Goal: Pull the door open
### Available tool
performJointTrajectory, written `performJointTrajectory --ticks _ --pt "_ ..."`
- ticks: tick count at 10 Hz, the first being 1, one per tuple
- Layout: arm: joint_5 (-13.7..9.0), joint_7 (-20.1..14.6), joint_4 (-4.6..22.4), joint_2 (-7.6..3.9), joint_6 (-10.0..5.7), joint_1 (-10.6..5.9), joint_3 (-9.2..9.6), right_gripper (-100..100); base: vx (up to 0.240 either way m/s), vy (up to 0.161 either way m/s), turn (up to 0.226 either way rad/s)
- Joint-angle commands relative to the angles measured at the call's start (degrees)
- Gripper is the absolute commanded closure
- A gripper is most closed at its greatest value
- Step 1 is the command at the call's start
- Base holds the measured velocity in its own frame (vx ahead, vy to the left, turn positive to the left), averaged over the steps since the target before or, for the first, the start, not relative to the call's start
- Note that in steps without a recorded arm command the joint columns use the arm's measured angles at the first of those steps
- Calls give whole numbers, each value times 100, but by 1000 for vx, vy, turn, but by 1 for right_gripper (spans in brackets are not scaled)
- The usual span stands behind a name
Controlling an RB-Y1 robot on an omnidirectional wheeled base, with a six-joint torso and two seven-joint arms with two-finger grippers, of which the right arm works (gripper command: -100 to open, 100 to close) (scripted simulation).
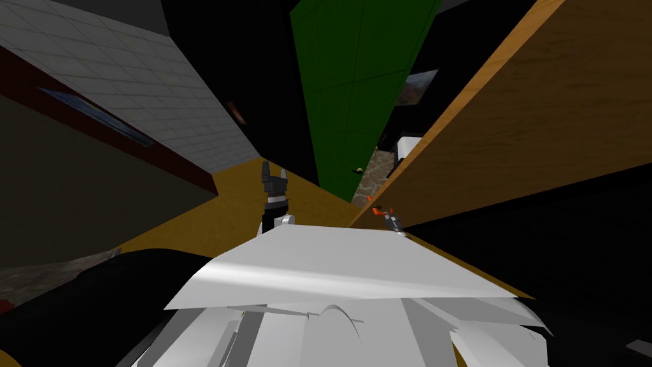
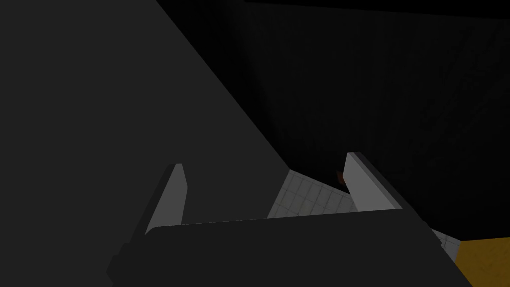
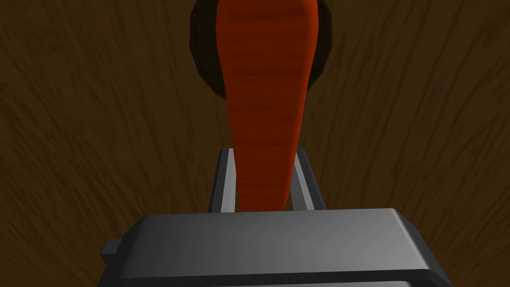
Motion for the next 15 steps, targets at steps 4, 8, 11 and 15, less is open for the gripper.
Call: performJointTrajectory --ticks 4,8,11,15 --pt "62 -60 -336 66 -2 251 37 100 -21 -6 5" --pt "114 -111 -301 33 -179 347 42 100 -102 -35 90" --pt "114 -123 -329 -11 -185 401 -18 100 -145 -41 139" --pt "173 -129 -211 -10 -364 437 -45 100 -241 -93 214"
